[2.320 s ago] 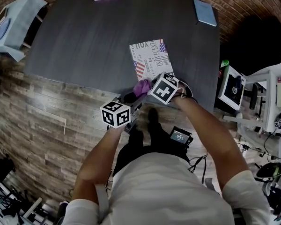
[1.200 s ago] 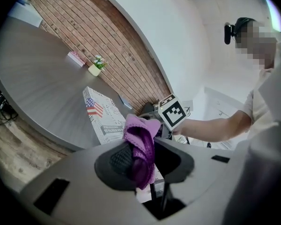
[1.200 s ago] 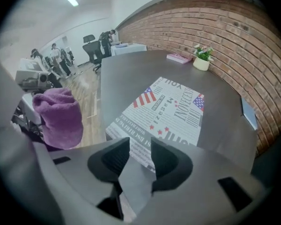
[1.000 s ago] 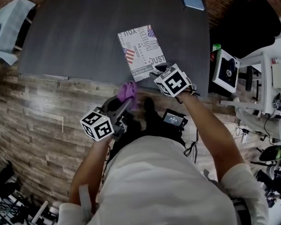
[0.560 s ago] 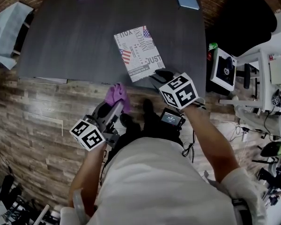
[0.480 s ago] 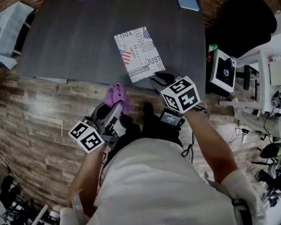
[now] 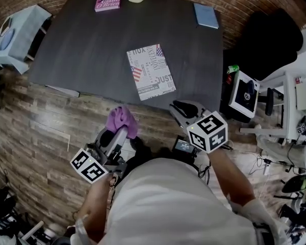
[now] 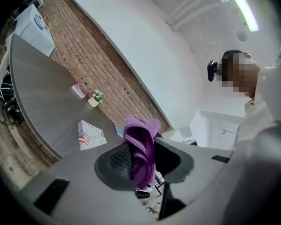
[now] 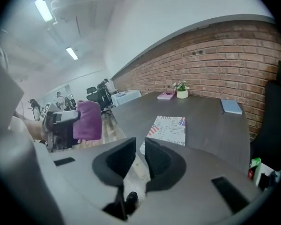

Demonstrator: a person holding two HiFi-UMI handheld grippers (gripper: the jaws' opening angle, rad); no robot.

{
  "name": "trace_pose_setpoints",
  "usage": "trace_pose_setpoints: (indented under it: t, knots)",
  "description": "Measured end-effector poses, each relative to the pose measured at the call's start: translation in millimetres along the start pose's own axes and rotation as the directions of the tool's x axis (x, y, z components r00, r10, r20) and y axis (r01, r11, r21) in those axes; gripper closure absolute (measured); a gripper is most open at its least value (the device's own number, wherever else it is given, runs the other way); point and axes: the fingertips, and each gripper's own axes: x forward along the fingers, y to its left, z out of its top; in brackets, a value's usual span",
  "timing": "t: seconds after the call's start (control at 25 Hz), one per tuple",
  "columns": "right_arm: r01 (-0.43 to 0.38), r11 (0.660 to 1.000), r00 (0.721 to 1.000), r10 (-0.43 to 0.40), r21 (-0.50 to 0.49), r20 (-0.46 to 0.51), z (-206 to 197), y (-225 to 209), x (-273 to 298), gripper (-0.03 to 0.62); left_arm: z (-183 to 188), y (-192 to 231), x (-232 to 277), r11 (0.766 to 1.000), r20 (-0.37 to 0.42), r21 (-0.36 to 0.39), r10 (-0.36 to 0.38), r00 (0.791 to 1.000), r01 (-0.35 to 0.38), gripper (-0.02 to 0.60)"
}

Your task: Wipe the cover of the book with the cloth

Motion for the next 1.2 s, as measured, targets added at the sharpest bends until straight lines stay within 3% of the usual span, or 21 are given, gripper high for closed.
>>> trace_pose_setpoints:
  t: [0.76, 1.2]
  knots:
    - [-0.136, 0.99, 0.986, 0.138, -0.027, 0.095, -60, -2, -140, 0.57, -79, -145, -6, 0.994, 0.167, 0.044, 0.096, 0.981, -0.104, 0.472]
    - [-0.154, 0.987, 0.975, 0.159, -0.042, 0.157, -61, 14, -180, 0.579, -95, -179, -21, 0.992, 0.146, 0.072, 0.095, 0.985, -0.106, 0.472]
